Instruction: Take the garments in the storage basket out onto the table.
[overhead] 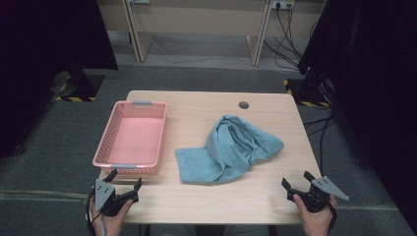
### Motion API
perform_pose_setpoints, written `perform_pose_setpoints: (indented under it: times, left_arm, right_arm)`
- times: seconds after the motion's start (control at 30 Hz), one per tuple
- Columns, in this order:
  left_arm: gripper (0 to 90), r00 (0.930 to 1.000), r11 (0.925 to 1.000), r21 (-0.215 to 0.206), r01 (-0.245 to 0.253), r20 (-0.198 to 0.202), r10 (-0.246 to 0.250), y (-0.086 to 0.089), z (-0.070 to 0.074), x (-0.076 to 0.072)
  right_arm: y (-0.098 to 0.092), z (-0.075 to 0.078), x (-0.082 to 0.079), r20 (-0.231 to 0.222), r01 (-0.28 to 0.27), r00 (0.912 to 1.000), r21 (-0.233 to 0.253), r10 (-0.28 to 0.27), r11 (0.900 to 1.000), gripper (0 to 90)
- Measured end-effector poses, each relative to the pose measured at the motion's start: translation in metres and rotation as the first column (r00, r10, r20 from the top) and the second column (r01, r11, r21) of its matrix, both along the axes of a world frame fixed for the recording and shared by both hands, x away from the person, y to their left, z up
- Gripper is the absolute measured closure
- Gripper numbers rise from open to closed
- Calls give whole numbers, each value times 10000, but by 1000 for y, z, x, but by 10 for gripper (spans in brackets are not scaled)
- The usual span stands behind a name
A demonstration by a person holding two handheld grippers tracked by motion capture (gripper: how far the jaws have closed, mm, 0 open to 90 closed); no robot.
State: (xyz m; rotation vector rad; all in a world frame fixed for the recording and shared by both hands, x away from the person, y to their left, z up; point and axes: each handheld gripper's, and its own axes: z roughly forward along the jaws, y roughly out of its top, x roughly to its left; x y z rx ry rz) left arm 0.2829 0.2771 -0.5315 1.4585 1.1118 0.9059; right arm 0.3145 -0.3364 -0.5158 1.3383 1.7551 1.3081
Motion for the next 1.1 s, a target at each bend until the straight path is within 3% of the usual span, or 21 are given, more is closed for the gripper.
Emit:
perform_pose_setpoints:
  times: [1.1]
  left_arm:
    - [50,9999,9999,-22,-106,121,107,0,0,-1]
  right_arm:
    - [2,-5,3,-191,-167,9997,-66,166,9998,36]
